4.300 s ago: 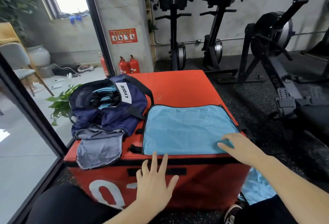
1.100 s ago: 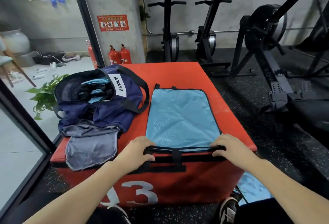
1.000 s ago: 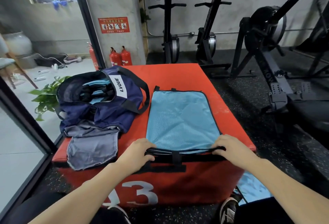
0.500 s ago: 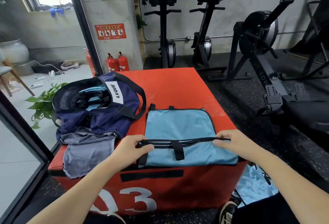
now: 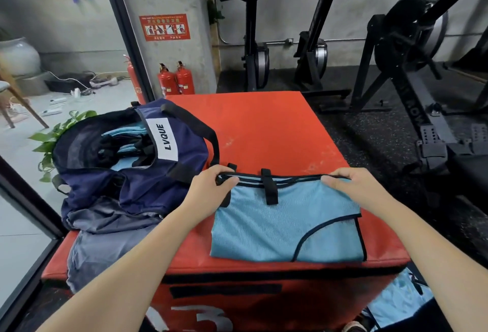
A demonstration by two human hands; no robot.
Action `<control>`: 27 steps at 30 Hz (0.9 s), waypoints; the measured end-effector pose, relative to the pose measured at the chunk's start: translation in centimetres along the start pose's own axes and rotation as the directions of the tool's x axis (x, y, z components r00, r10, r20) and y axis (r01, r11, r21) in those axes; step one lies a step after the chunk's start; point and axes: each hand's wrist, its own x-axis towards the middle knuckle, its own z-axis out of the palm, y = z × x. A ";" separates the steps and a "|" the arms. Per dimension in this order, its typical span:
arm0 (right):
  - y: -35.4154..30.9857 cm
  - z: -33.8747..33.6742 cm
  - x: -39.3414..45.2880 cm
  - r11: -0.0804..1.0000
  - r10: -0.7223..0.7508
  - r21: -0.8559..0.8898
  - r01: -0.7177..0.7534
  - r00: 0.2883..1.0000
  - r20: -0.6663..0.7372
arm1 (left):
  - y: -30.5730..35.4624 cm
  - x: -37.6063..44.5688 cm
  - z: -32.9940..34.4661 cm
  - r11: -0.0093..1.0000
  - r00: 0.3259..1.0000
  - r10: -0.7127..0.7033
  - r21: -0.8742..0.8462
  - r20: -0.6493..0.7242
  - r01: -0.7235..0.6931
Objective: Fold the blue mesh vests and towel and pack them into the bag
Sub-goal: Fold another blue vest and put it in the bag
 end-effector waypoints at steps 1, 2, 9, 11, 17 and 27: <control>0.3 0.3 0.9 1.000 0.010 -0.023 -0.010 1.000 -0.013 | -0.2 0.9 0.4 1.000 1.000 -0.012 0.008 -0.004 0.012; 0.6 0.6 1.6 0.998 0.017 -0.056 -0.018 1.000 -0.026 | -0.5 1.7 0.9 0.999 1.000 -0.030 0.011 -0.006 0.030; 3.7 3.6 4.5 0.805 0.031 -0.590 -0.058 0.998 -0.056 | -3.8 4.5 4.3 0.979 0.991 -0.130 0.161 0.010 0.127; 2.9 4.3 4.5 0.724 -0.033 -0.689 -0.037 0.996 -0.088 | -3.7 4.4 4.4 0.974 0.996 -0.073 0.212 -0.043 0.081; -2.7 8.8 3.5 0.884 -0.148 -0.445 0.147 0.988 0.032 | -1.4 2.4 4.4 0.880 0.997 -0.073 0.471 0.011 0.059; -5.6 12.1 5.1 0.998 0.054 0.031 -0.057 0.994 0.098 | -0.3 3.2 3.7 0.992 0.986 -0.125 0.007 -0.108 0.126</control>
